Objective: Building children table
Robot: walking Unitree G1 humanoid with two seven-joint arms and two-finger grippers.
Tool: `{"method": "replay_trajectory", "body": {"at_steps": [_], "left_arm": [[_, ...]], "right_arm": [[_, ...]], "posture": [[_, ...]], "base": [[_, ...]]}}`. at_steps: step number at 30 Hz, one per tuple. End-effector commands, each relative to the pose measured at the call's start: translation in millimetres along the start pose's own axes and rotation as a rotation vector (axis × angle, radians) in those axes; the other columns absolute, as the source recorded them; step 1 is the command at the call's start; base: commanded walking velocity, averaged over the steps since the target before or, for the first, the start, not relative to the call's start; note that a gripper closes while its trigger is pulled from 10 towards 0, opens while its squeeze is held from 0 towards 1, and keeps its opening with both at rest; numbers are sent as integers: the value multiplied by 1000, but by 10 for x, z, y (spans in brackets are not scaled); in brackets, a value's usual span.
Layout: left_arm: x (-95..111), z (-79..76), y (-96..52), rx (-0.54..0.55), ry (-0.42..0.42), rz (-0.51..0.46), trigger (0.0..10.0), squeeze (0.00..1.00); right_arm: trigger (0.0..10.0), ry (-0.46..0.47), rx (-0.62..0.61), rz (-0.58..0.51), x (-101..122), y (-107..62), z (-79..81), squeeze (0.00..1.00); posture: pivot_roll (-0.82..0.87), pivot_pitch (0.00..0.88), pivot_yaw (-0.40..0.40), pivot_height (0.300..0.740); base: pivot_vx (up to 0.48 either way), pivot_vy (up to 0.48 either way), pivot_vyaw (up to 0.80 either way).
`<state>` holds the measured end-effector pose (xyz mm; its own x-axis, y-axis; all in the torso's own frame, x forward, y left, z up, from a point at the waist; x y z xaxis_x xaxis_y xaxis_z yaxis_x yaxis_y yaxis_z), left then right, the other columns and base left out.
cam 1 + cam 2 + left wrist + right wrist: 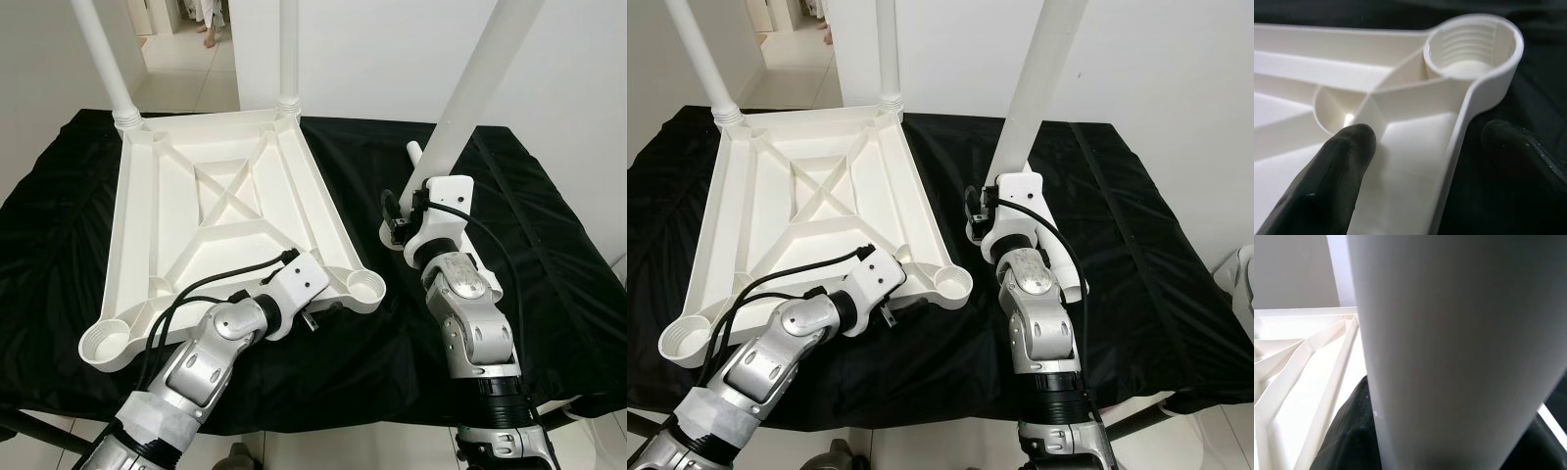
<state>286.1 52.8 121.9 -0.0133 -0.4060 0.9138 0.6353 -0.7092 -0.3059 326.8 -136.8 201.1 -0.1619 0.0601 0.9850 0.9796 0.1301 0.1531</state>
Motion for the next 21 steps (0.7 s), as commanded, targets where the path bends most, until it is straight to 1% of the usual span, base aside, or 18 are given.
{"method": "replay_trajectory", "body": {"at_steps": [1, 5, 6, 8, 9, 10, 12, 13, 16, 19, 20, 21], "left_arm": [[-41, -40, 39, -73, 30, 33, 10000, 0], [-58, -35, 71, -77, 33, 46, 10000, 0], [-47, -21, 122, -74, 39, 46, 10000, 0], [-41, -15, 140, -72, 41, 45, 10000, 0], [-11, 6, 187, -64, 38, 37, 10000, 0], [-11, 6, 187, -64, 38, 37, 10000, 0], [23, 24, 258, -57, 44, 29, 10000, 0], [23, 24, 258, -57, 44, 29, 10000, 0], [68, 33, 338, -55, 51, 17, 10000, 0], [80, 36, 357, -55, 53, 13, 10000, 0], [105, 44, 399, -54, 57, 5, 10000, 0], [105, 44, 399, -54, 57, 5, 10000, 0]], "right_arm": [[10000, 9, -6, -22, 44, 9, -3, 0], [10000, 9, -7, -22, 46, 11, -2, 0], [10000, 11, -7, -25, 59, 18, 1, 0], [10000, 11, -6, -26, 63, 20, 3, 0], [10000, 13, -5, -28, 72, 25, 8, 0], [10000, 13, -5, -28, 72, 25, 8, 0], [10000, 16, -4, -29, 77, 34, 17, 0], [10000, 16, -4, -29, 77, 34, 17, 0], [10000, 20, 0, -29, 86, 41, 37, 0], [10000, 21, 1, -29, 87, 42, 41, 0], [10000, 24, 4, -26, 84, 42, 50, 0], [10000, 24, 4, -26, 84, 42, 50, 0]], "posture": [[66, 16, 9, 740], [64, 16, 8, 740], [57, 15, 7, 740], [56, 16, 7, 740], [54, 14, 6, 740], [54, 14, 6, 740], [48, 17, 2, 740], [48, 17, 2, 740], [38, 21, 1, 740], [38, 21, 1, 740], [28, 24, -1, 740], [28, 24, -1, 740]], "base": [[0, 0, 0], [0, 0, 0], [0, 0, 0], [0, 0, 0], [0, 0, 0], [0, 0, 0], [0, 0, 0], [0, 0, 0], [0, 0, 0], [0, 0, 0], [0, 0, 0], [0, 0, 0]]}}
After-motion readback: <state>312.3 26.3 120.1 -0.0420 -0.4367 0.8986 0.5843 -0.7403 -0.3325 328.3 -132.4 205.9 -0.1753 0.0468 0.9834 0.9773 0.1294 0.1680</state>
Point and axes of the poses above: a point about 5 cm out from each wrist's last joint towards the gripper, its own y axis pointing out of the wrist towards the gripper, its own x axis along the axis of the wrist's last joint, z = x × y, the point moved 1 cm from there along y, pointing out of the wrist towards the gripper, and after that the axes turned 3 degrees about -y, right-handed, at the moved point
